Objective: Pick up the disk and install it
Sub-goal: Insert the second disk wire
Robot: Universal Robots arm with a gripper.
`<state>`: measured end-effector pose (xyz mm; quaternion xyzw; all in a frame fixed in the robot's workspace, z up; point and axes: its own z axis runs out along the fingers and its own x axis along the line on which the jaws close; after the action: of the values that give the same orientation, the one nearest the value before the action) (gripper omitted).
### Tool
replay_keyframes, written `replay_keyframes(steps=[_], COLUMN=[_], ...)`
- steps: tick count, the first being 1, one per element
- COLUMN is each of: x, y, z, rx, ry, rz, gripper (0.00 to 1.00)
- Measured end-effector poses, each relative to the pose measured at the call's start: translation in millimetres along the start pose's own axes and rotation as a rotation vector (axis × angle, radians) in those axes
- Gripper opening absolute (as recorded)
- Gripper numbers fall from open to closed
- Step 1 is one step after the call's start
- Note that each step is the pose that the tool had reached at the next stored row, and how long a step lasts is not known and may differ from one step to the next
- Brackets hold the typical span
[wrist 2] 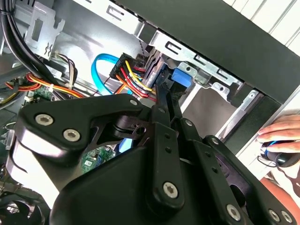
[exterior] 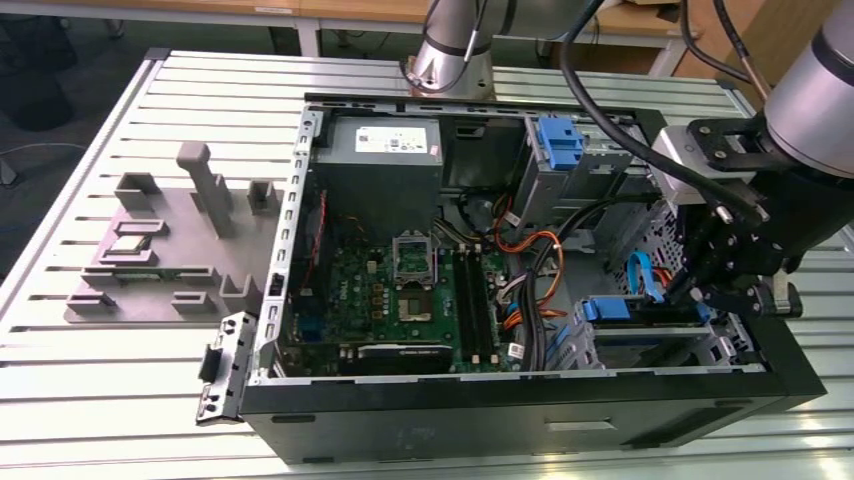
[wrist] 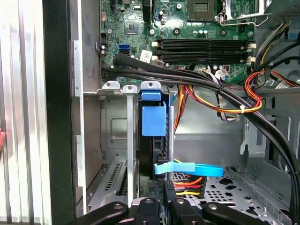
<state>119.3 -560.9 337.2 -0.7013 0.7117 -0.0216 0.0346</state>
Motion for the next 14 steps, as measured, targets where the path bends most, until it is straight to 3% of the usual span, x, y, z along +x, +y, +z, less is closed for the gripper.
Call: replay_keyframes(steps=[14], x=[0.0], y=[0.3], z=[2.0], rx=[0.0013], ry=[0.0025], rz=[-0.001], gripper=[0.16])
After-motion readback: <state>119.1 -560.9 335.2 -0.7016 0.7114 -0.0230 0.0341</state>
